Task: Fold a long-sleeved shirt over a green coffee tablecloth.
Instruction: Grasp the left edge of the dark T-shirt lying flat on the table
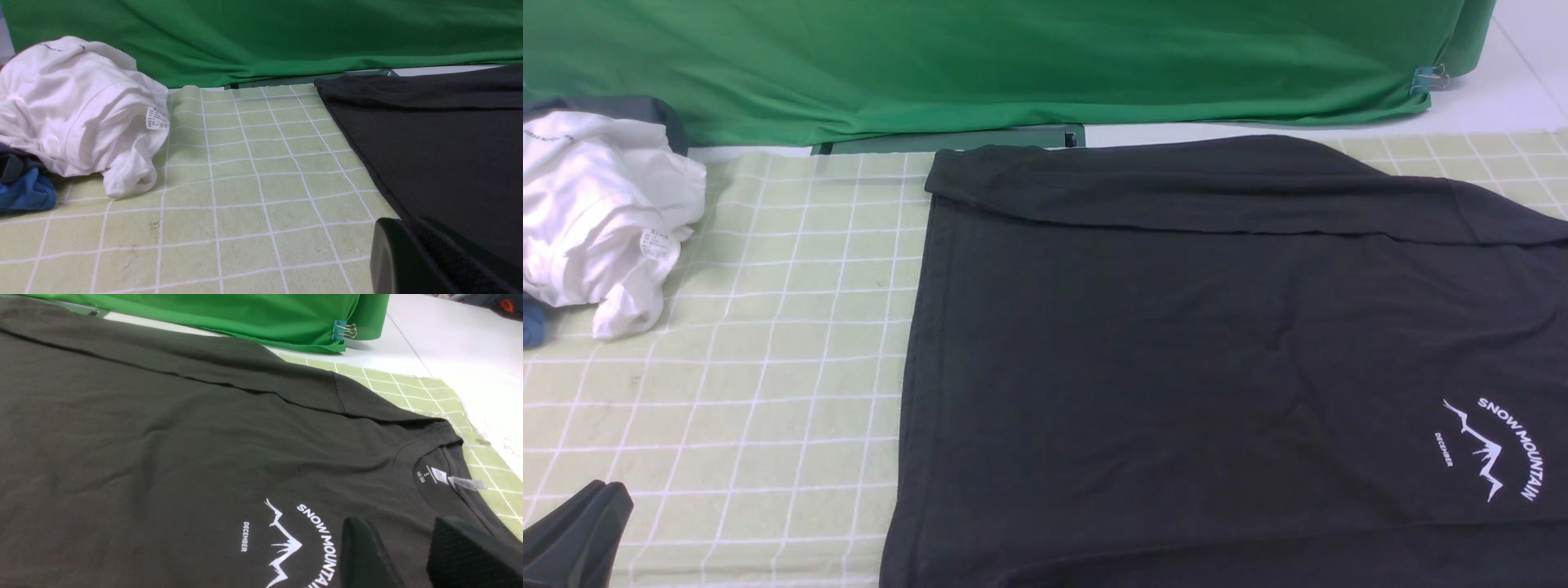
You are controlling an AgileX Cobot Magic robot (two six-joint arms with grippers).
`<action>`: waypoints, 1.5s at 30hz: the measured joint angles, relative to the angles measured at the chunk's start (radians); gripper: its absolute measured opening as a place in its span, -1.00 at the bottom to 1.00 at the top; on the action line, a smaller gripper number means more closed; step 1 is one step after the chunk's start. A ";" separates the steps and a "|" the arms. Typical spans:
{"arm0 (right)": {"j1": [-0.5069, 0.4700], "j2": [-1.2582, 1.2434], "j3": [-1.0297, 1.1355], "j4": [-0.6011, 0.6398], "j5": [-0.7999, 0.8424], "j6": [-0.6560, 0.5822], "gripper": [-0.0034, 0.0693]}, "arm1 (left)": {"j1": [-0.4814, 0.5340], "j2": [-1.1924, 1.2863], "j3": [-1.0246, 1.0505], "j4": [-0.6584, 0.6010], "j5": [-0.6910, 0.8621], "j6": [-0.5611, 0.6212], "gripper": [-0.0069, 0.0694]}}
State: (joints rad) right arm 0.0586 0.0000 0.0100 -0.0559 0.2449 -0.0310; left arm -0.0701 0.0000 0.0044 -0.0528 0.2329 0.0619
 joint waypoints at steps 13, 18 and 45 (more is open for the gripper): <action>0.000 0.000 0.000 0.000 0.000 0.000 -0.24 | 0.000 0.000 0.000 0.000 0.000 0.000 -0.73; 0.000 0.000 0.000 0.000 0.000 0.000 -0.24 | 0.000 0.000 0.000 0.000 0.000 0.000 -0.73; 0.000 0.000 0.000 0.000 -0.010 0.000 -0.24 | 0.000 0.000 0.000 0.029 -0.020 -0.003 -0.73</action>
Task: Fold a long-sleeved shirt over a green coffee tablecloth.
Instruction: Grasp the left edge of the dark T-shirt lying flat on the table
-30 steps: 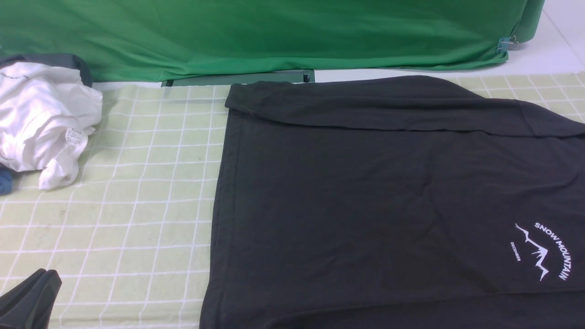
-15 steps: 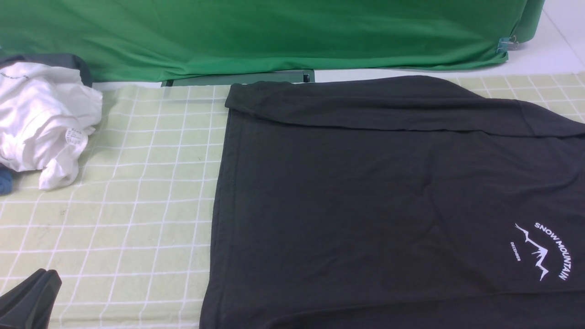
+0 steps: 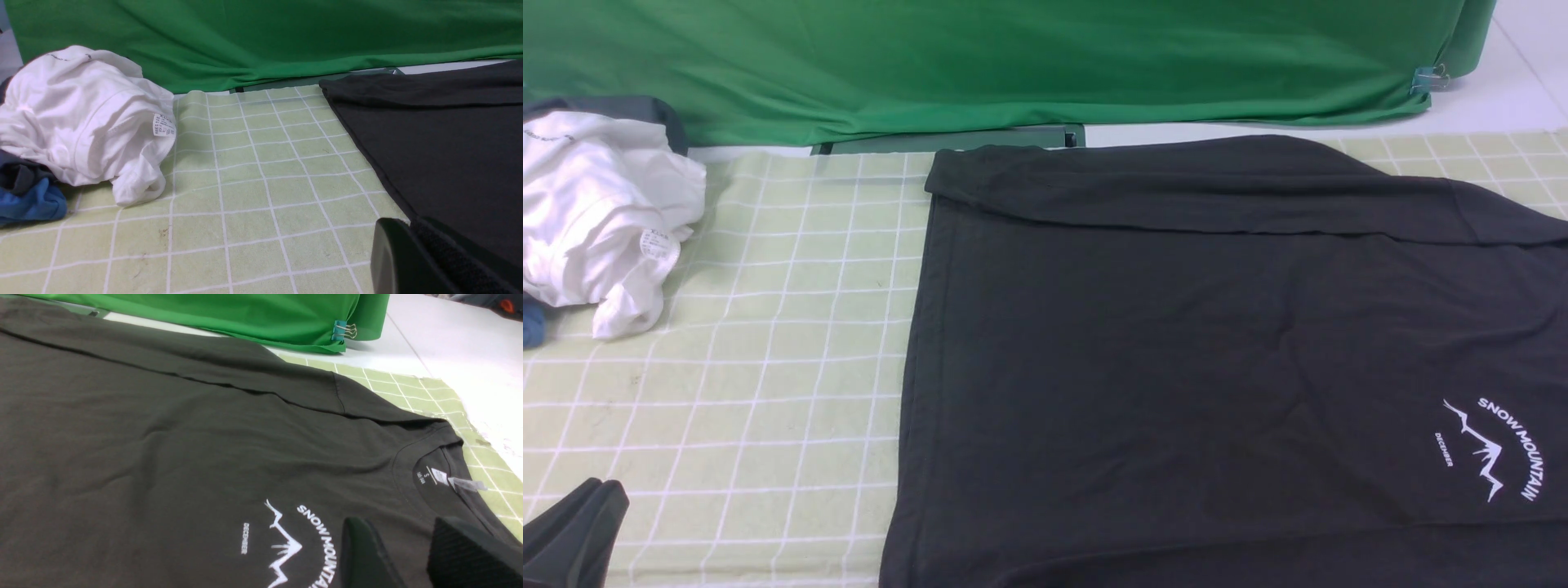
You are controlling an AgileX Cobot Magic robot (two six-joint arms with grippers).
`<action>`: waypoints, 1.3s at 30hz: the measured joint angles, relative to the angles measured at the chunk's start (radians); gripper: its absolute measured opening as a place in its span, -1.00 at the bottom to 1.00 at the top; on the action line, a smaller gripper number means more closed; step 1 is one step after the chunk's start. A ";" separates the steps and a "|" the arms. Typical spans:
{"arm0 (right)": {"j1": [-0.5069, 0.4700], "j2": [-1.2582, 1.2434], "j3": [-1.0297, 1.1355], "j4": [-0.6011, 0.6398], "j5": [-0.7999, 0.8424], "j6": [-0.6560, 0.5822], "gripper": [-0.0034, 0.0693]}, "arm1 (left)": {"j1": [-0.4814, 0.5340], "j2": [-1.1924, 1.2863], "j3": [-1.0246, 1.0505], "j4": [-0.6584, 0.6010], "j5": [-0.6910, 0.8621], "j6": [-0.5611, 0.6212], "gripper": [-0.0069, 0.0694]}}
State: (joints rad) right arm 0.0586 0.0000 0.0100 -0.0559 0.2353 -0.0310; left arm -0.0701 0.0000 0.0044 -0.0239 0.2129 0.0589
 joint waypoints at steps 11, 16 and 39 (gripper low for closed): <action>0.000 0.000 0.000 0.288 -0.127 0.537 -0.24 | 0.000 0.000 0.000 -0.575 -0.149 -0.522 -0.73; 0.000 0.000 0.000 0.314 -0.148 0.636 -0.24 | 0.000 0.000 0.000 -0.549 -0.205 -0.574 -0.73; 0.000 0.025 -0.251 0.300 -0.441 0.417 -0.91 | 0.000 0.046 -0.211 -0.339 -0.236 -0.600 -0.73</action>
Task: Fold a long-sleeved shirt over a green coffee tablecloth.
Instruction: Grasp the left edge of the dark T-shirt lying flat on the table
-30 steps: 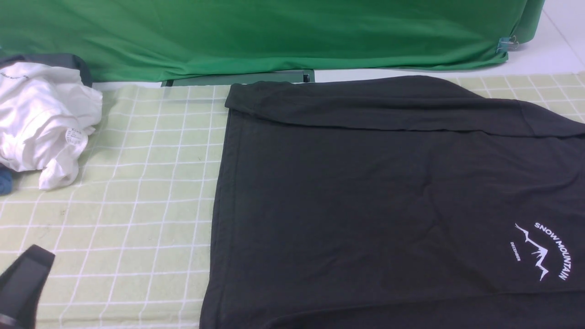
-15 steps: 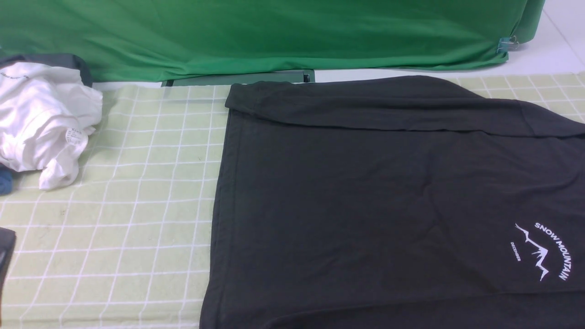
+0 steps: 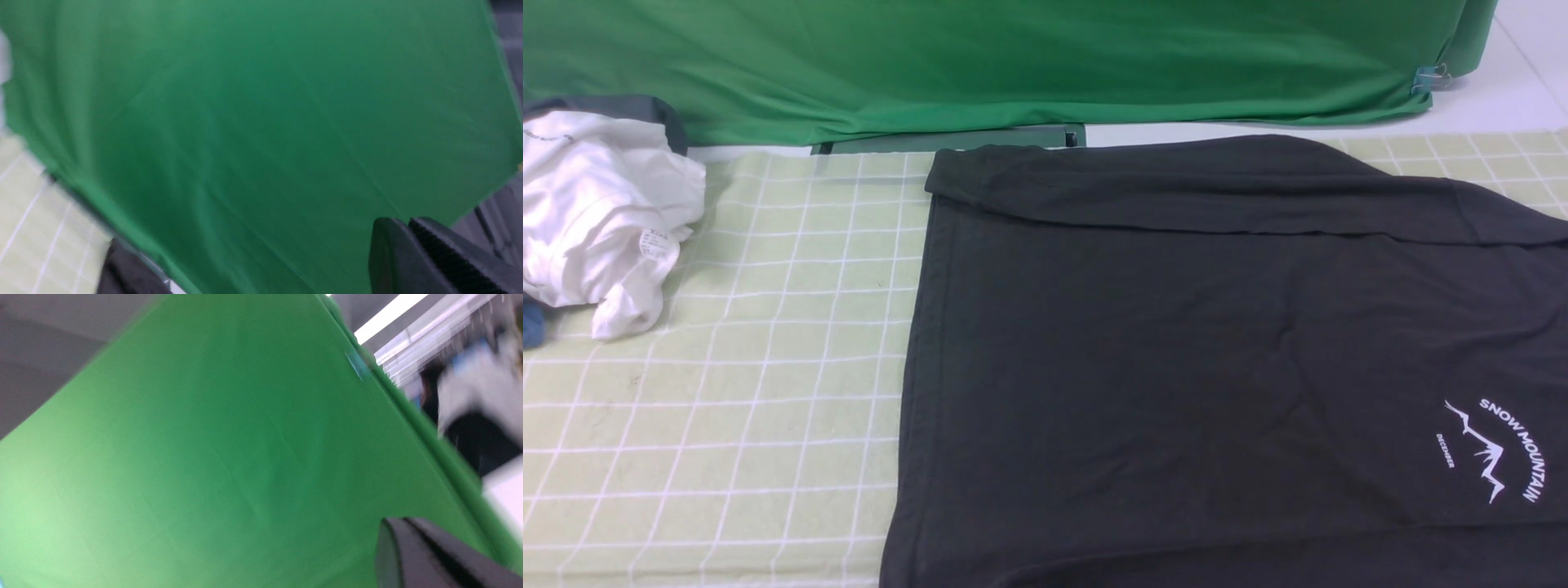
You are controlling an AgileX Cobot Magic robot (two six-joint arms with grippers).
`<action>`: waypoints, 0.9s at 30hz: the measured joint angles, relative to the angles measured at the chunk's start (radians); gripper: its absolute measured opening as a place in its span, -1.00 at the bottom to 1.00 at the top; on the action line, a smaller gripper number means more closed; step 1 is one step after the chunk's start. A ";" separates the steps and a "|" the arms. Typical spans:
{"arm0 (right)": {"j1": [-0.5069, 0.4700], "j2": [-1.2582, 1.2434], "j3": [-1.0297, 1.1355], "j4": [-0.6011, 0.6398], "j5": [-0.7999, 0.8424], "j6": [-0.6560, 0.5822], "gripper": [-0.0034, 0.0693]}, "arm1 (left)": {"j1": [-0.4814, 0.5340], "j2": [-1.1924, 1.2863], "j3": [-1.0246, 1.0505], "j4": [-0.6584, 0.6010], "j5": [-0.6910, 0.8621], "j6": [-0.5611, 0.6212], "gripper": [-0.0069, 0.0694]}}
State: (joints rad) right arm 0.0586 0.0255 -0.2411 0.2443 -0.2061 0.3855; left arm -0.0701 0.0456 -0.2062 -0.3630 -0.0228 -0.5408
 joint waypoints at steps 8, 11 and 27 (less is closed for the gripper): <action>0.000 0.343 -0.541 -0.016 0.679 -0.487 -0.92 | 0.000 0.416 -0.410 0.121 0.556 0.311 -0.73; 0.000 0.540 -0.679 -0.017 1.011 -0.557 -0.92 | 0.000 0.667 -0.508 -0.002 0.784 0.509 -0.73; 0.000 0.819 -0.705 -0.002 1.262 -0.656 -0.88 | -0.331 1.177 -0.304 -0.429 0.729 0.831 -0.73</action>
State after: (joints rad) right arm 0.0586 0.8445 -0.9466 0.2424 1.0562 -0.2707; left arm -0.4007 1.2231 -0.5100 -0.7924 0.7066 0.2900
